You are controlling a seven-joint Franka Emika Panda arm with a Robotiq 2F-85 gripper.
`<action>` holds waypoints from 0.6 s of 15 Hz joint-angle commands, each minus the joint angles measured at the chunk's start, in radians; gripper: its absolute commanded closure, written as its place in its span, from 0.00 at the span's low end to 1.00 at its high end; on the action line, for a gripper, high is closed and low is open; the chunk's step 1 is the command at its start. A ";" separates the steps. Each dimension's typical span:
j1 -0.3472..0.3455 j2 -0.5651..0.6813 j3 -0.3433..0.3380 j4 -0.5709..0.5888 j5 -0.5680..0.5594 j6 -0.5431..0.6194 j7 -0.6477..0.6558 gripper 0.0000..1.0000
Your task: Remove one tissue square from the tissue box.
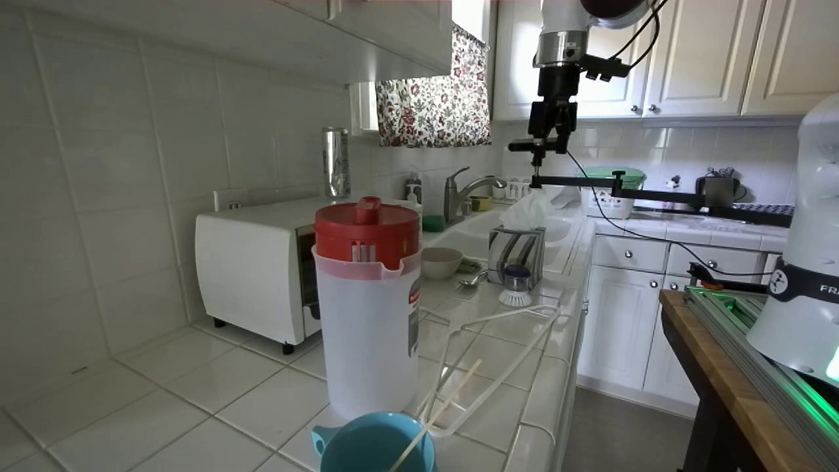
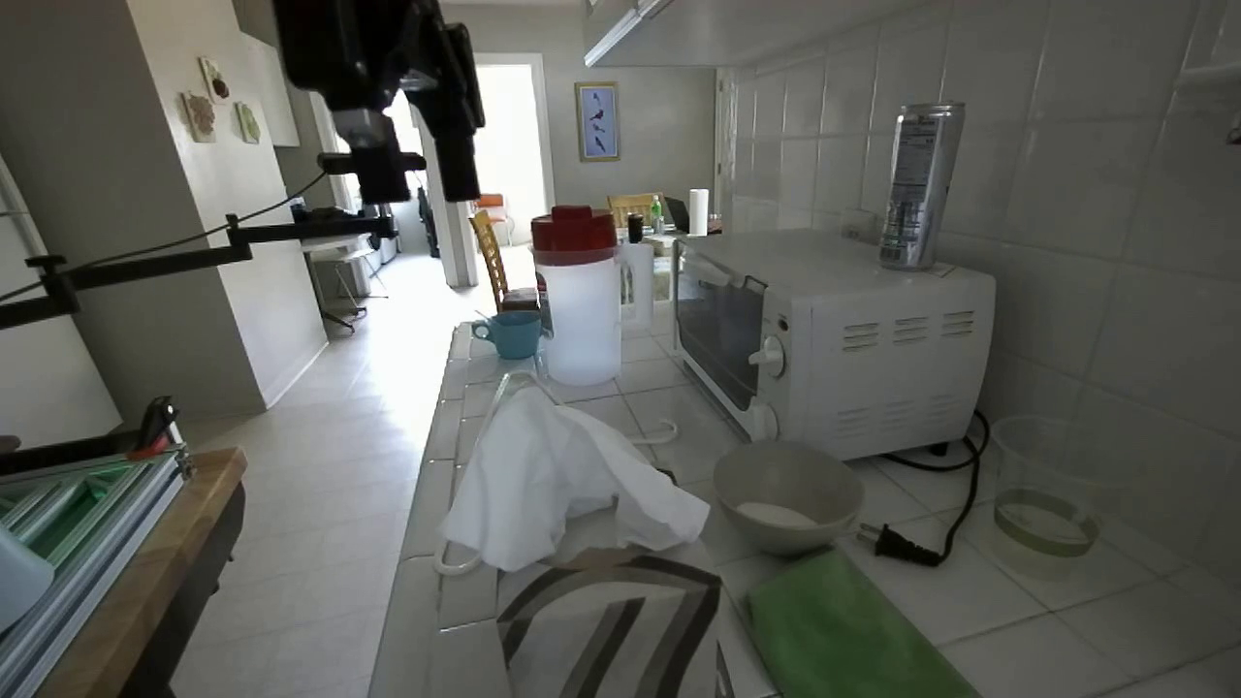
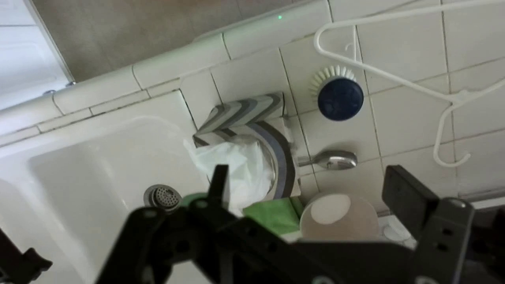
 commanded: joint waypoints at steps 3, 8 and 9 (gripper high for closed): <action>-0.008 0.121 -0.104 -0.003 0.072 0.333 -0.108 0.00; 0.057 0.162 -0.175 0.003 0.326 0.364 -0.337 0.00; 0.061 0.165 -0.180 0.006 0.355 0.347 -0.369 0.00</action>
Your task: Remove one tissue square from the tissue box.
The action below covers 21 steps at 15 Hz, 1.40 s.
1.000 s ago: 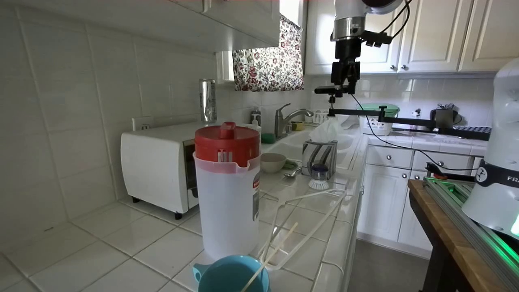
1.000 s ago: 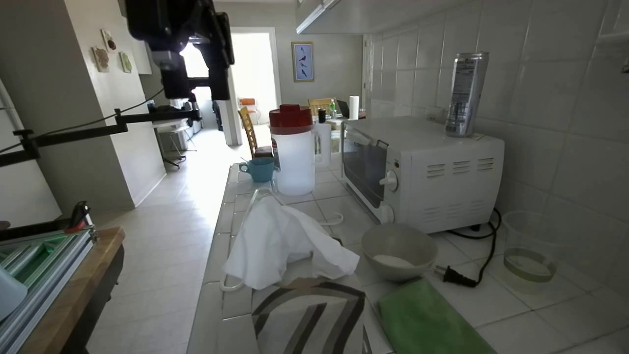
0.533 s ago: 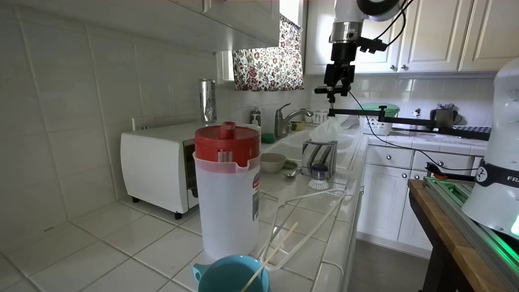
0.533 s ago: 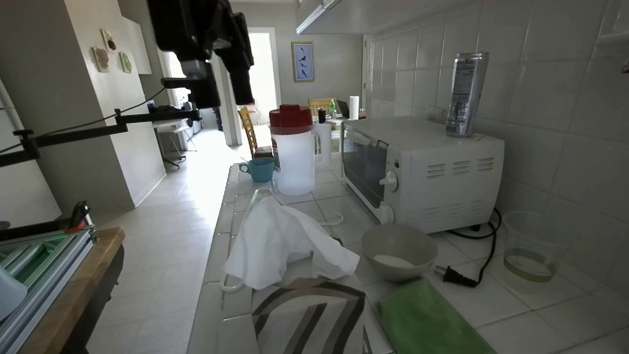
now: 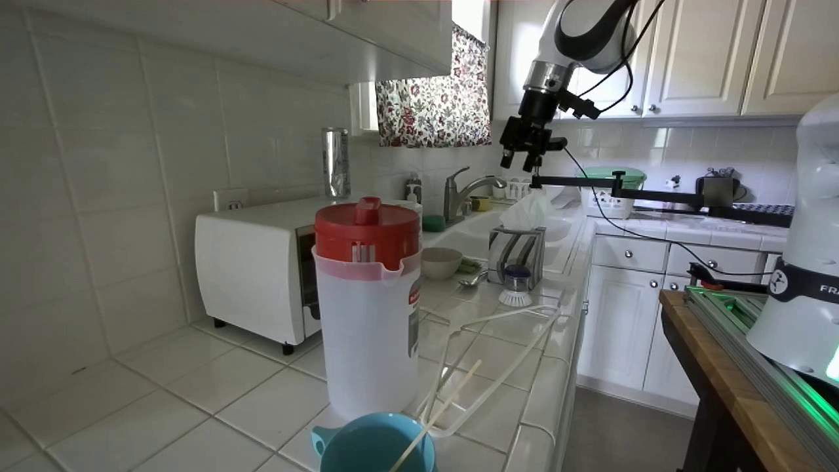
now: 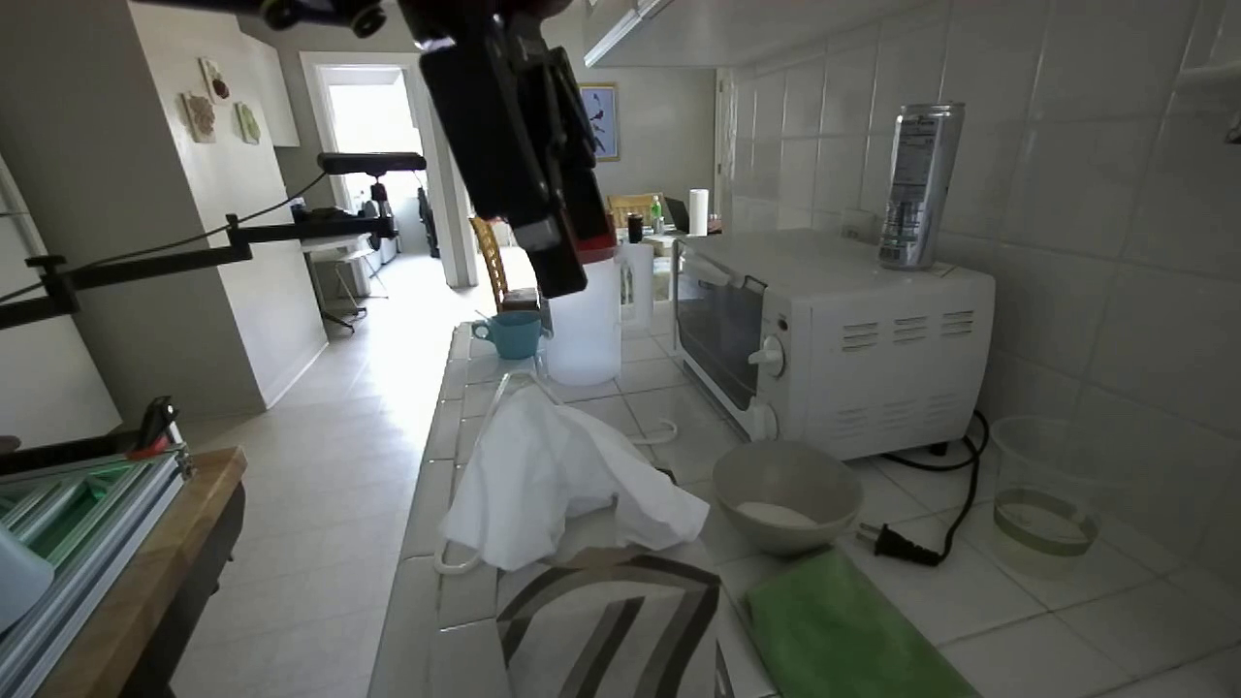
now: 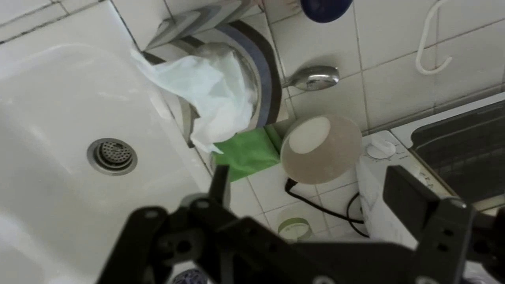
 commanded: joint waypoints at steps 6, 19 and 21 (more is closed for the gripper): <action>-0.029 0.023 -0.041 0.027 -0.016 -0.153 -0.148 0.00; -0.043 0.029 -0.049 -0.005 -0.088 -0.048 -0.198 0.00; -0.032 0.036 -0.053 -0.014 -0.089 -0.005 -0.234 0.00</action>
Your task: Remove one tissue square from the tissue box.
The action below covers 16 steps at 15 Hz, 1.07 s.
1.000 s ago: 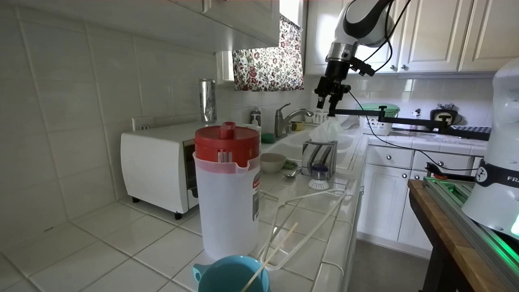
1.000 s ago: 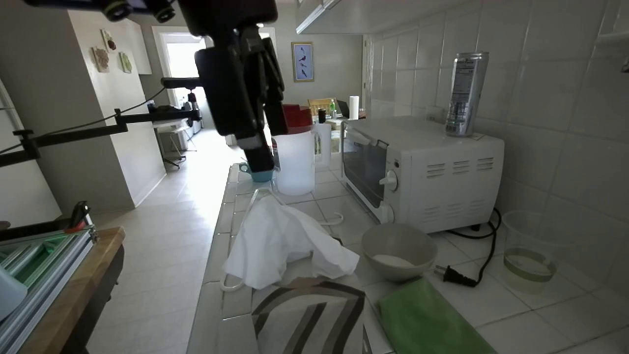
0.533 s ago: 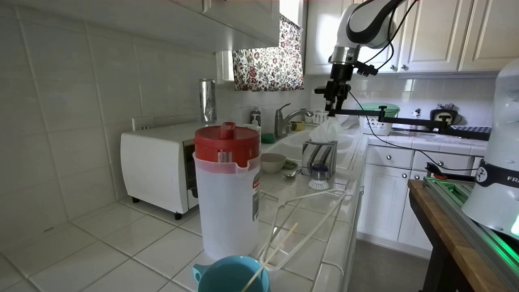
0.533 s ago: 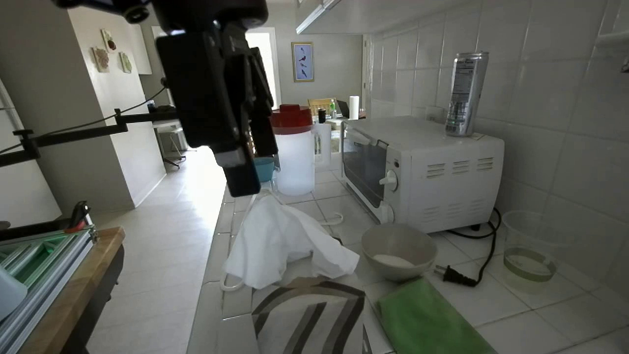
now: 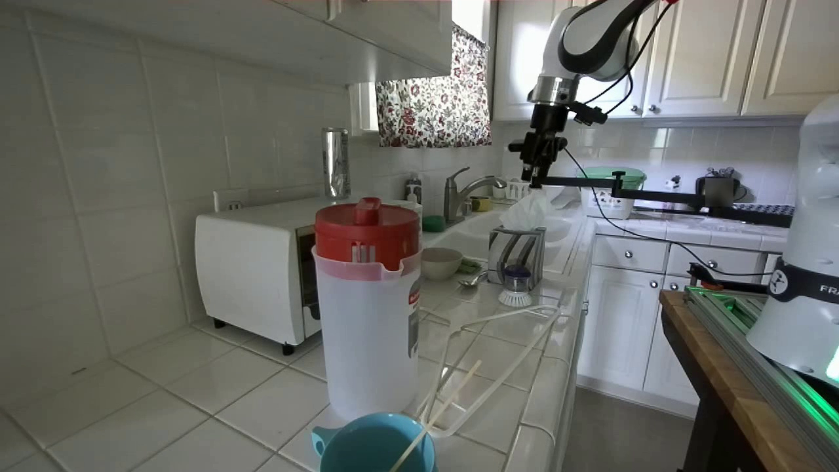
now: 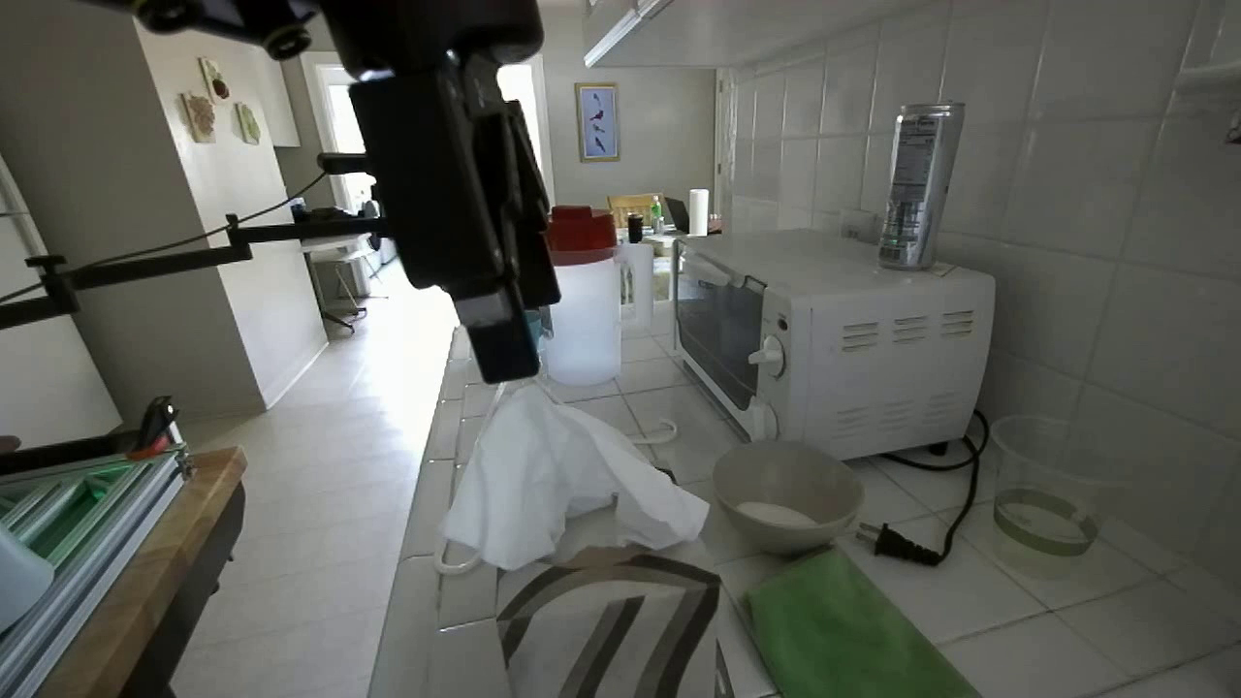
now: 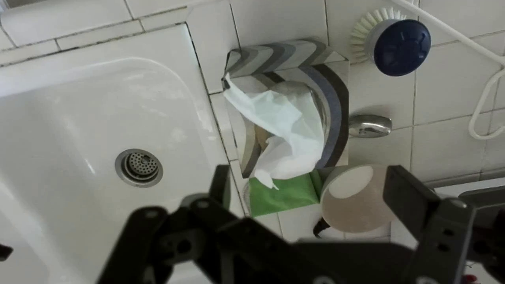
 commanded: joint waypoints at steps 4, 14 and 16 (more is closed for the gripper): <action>0.020 0.032 -0.014 -0.019 0.037 0.070 -0.143 0.00; 0.012 0.080 -0.016 -0.005 0.032 0.059 -0.176 0.42; 0.012 0.081 -0.017 -0.008 0.034 0.065 -0.180 0.60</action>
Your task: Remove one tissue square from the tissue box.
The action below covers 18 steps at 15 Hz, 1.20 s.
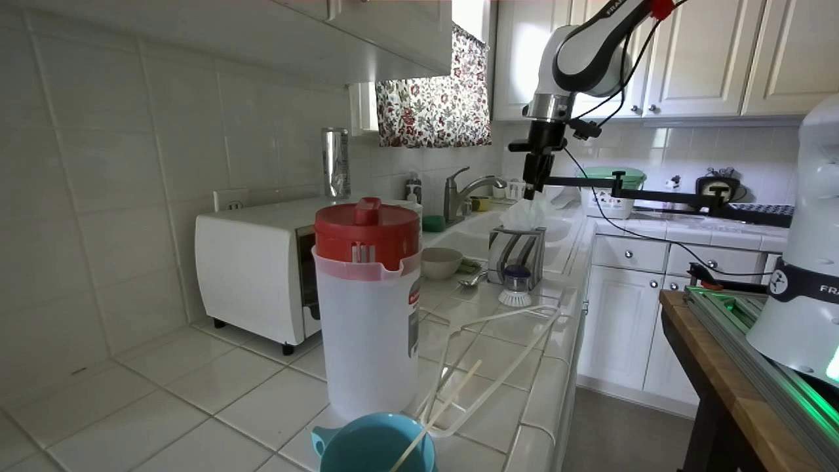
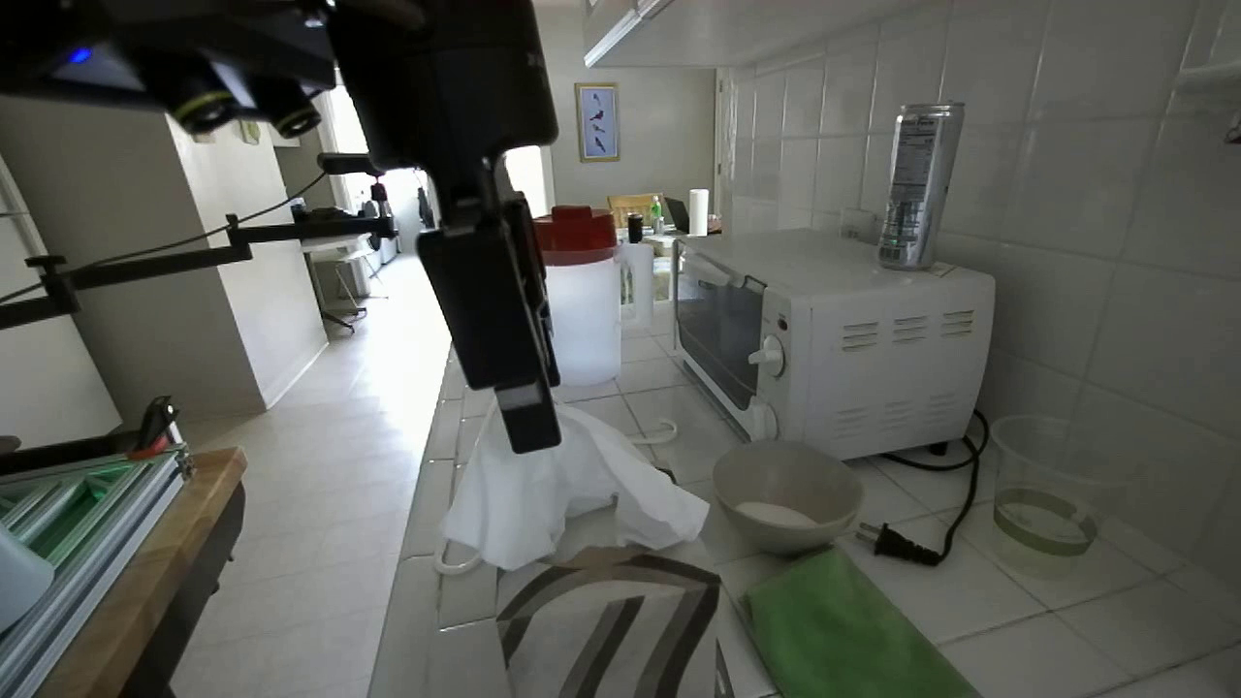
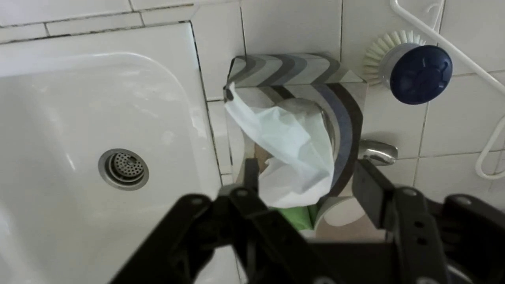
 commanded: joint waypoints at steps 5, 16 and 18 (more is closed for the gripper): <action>0.001 0.014 -0.007 0.004 0.029 0.022 -0.077 0.97; -0.004 -0.219 0.007 0.120 -0.021 -0.101 -0.055 1.00; 0.004 -0.288 0.008 0.190 -0.016 -0.174 -0.043 1.00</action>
